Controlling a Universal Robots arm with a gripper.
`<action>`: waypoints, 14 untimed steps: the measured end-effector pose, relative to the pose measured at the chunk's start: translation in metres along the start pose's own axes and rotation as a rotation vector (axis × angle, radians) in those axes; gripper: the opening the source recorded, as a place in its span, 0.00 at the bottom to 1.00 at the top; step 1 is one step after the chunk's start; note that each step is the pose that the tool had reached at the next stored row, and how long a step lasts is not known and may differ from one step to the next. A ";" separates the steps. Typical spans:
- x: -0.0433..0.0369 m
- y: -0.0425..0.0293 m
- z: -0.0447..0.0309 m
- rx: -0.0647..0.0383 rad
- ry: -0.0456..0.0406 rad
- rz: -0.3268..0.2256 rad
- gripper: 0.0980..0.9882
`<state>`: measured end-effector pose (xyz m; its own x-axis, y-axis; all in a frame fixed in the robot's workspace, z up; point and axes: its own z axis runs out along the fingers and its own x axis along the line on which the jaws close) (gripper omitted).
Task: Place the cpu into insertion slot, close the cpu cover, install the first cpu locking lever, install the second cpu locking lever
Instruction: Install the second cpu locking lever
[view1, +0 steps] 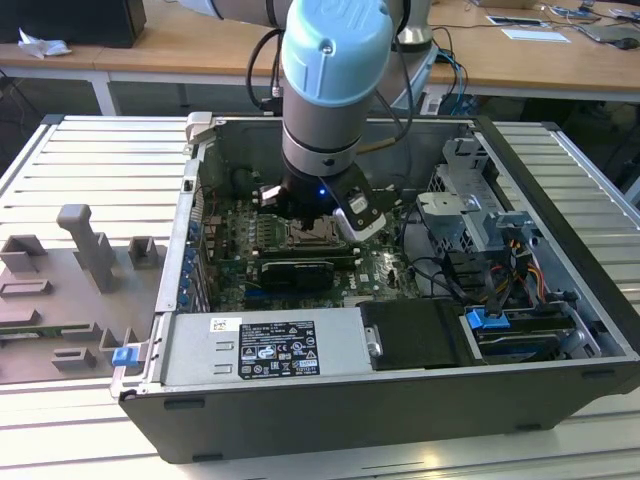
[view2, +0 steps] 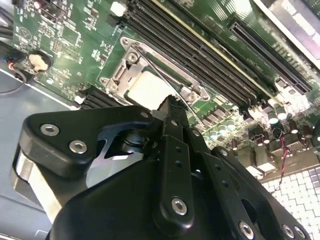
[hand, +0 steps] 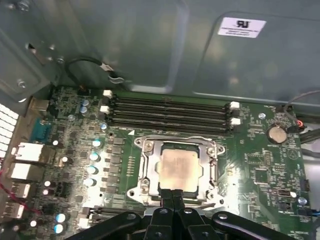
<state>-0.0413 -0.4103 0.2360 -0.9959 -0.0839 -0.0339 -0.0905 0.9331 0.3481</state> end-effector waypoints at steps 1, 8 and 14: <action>-0.0005 -0.0007 -0.0003 0.000 -0.0001 0.000 0.01; 0.0030 -0.0082 -0.0029 0.000 -0.0008 0.002 0.01; 0.0159 -0.0123 0.0039 0.000 -0.0008 0.002 0.01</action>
<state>-0.0560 -0.4217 0.2275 -0.9961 -0.0817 -0.0340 -0.0885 0.9331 0.3486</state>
